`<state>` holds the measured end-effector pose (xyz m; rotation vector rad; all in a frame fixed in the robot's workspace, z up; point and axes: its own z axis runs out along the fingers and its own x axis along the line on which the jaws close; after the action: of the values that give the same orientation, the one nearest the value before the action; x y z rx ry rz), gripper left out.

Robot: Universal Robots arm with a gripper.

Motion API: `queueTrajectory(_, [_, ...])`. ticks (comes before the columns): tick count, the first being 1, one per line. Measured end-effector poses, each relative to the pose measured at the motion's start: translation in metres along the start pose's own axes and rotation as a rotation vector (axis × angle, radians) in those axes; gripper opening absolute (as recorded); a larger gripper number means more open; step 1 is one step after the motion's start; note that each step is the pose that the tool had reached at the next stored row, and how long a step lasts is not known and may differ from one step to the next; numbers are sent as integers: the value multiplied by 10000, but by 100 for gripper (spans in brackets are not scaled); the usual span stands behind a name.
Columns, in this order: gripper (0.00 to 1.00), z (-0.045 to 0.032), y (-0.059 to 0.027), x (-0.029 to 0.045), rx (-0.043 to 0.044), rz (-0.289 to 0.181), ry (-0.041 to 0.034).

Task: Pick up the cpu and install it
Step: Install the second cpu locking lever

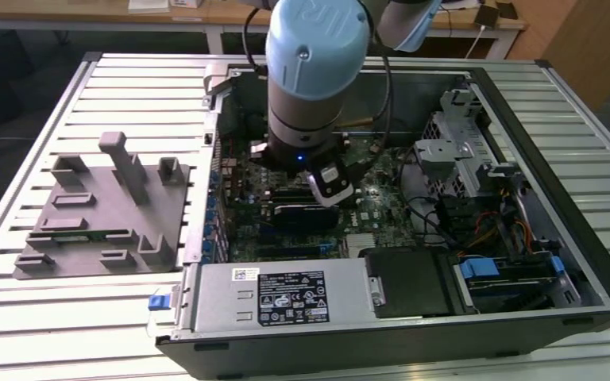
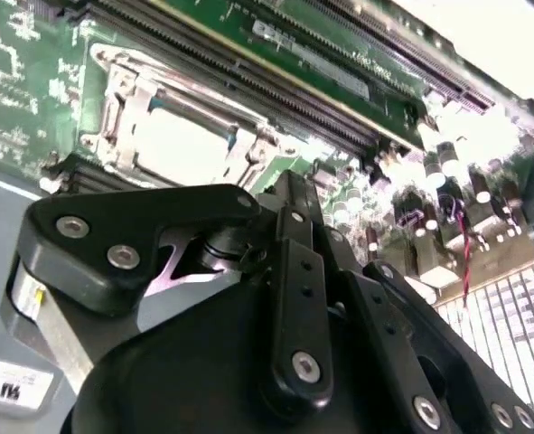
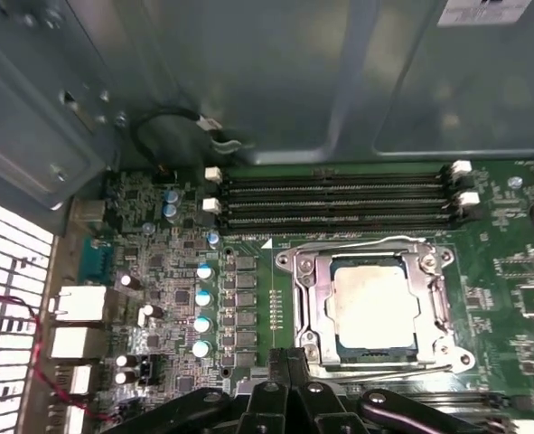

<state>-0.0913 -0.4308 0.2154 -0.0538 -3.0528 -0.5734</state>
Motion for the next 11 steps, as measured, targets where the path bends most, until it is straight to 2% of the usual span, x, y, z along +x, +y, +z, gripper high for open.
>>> queueTrajectory(1, [11,-16,7,1,42,2,-4])
queueTrajectory(3, [11,-38,15,2,206,9,-12])
queueTrajectory(6, [11,-47,20,1,596,54,-38])
queueTrajectory(8, [11,-47,22,-21,695,104,-61])
queueTrajectory(11, [11,-46,33,-111,757,122,-70])
